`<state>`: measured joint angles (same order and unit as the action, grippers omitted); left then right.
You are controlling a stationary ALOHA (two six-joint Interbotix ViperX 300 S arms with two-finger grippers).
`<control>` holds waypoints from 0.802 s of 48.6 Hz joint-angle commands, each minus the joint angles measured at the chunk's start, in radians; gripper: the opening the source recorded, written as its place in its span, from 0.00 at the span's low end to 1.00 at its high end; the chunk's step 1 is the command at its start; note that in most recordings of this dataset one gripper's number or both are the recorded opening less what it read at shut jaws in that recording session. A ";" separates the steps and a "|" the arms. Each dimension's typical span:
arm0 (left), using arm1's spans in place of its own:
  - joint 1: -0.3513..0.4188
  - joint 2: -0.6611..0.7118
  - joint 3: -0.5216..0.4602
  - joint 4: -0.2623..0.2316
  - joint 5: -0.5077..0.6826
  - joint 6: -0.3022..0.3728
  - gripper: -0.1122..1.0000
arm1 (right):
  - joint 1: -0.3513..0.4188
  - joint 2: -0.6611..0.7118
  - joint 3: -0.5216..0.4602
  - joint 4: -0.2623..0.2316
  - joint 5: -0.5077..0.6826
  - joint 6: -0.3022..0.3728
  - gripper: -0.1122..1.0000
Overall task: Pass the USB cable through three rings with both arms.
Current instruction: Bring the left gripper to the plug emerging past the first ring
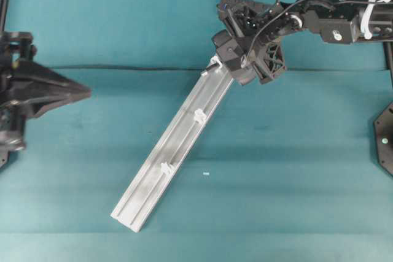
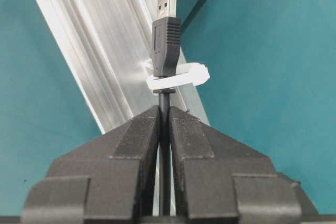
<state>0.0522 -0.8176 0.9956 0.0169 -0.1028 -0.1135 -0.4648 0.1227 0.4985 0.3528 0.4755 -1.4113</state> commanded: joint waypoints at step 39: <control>0.187 0.600 -0.173 0.003 -0.130 -0.103 0.94 | 0.011 0.003 -0.018 0.028 -0.003 -0.008 0.20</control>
<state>0.2362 -0.2684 0.8713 0.0169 -0.2163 -0.2132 -0.4633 0.1258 0.4893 0.3728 0.4755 -1.4128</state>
